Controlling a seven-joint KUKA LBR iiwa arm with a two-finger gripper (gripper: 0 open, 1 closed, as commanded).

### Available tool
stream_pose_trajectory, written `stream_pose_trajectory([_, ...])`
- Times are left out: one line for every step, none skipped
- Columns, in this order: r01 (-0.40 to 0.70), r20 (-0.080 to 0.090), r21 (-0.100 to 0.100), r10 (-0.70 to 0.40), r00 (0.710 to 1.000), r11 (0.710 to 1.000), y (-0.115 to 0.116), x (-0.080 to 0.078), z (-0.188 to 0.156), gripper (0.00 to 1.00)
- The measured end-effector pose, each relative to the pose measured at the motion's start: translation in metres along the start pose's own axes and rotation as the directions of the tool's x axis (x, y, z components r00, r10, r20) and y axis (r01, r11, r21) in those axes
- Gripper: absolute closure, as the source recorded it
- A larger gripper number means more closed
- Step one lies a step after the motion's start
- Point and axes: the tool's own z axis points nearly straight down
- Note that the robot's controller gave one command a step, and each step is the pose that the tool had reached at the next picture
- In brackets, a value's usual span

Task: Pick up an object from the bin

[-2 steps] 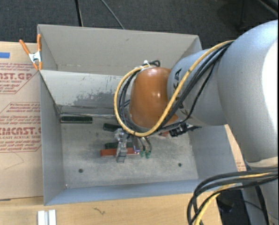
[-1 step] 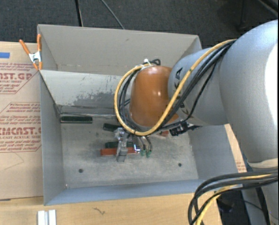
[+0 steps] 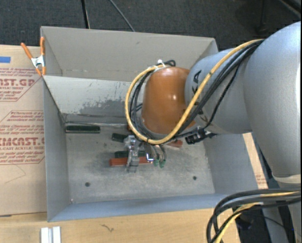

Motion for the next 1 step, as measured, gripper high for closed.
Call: stream_pose_trajectory([0.0,0.002,0.0,0.0,1.0,1.0,0.0008,-0.0005,-0.0322,1.0])
